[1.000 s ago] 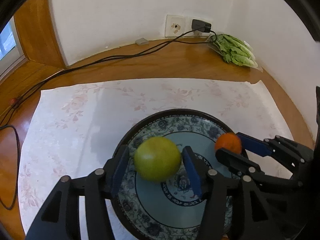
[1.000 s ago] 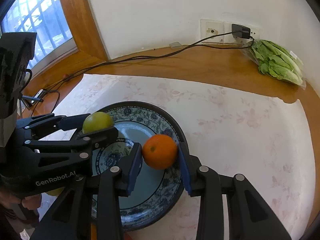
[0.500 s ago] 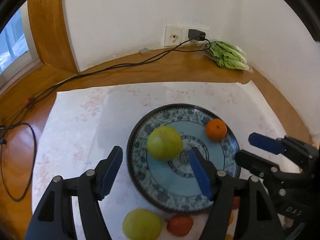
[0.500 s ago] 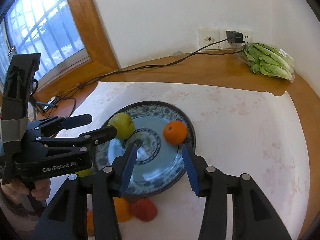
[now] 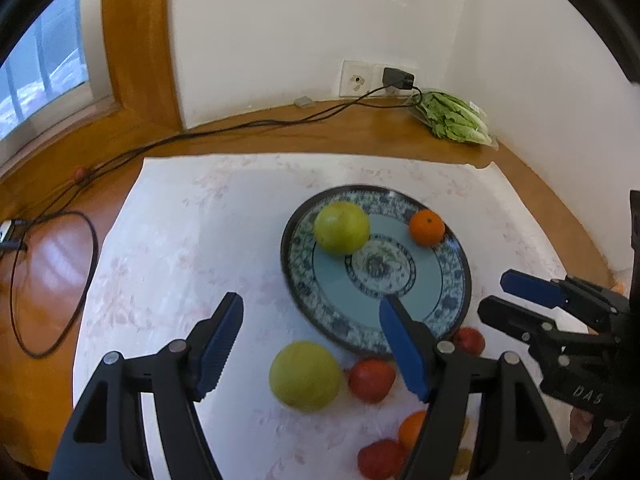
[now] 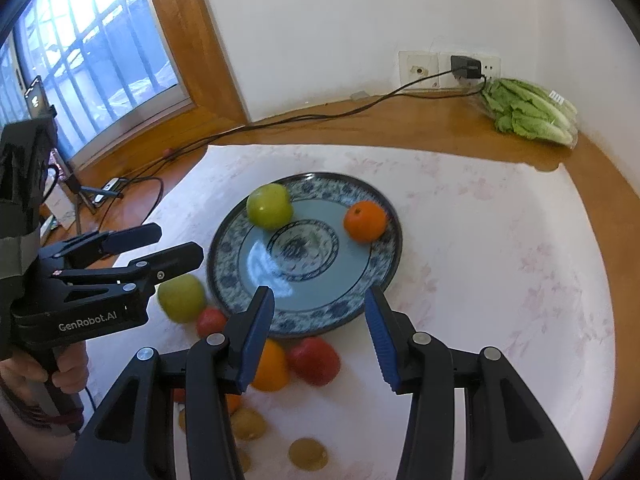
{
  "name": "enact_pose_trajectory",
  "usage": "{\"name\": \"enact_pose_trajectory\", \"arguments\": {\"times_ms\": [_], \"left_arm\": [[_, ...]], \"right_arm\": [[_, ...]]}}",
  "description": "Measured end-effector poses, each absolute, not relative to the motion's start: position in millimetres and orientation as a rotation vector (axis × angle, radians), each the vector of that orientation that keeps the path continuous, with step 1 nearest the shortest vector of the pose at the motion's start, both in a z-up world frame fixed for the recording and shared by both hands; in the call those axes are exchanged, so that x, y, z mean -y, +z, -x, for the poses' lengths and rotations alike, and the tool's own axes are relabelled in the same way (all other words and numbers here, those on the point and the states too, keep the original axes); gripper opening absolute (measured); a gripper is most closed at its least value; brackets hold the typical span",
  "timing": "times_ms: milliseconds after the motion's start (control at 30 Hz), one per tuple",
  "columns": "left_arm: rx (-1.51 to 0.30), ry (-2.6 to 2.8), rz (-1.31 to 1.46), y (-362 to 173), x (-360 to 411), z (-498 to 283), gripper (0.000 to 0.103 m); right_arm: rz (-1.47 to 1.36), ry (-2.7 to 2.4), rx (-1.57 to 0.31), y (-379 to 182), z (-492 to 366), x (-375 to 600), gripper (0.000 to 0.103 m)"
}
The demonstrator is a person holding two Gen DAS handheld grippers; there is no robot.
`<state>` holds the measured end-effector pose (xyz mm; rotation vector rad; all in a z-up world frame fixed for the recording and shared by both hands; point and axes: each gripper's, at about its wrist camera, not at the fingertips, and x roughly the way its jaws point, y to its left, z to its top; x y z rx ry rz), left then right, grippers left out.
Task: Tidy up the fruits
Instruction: 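Move the right tool to the red apple while the left tool moves to another green apple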
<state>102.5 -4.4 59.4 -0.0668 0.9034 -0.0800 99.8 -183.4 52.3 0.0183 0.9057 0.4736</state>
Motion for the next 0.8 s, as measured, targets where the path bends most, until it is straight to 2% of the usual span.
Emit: {"name": "enact_pose_trajectory", "arguments": {"times_ms": [367, 800], "left_arm": [[-0.964, -0.096, 0.162, 38.9, -15.6, -88.6, 0.074], [-0.915, -0.104, 0.124, 34.3, -14.5, -79.9, 0.072]], "right_arm": [[-0.092, 0.433, -0.966, 36.2, -82.9, 188.2, 0.048], [-0.211, 0.379, -0.98, 23.9, -77.7, 201.4, 0.048]]}}
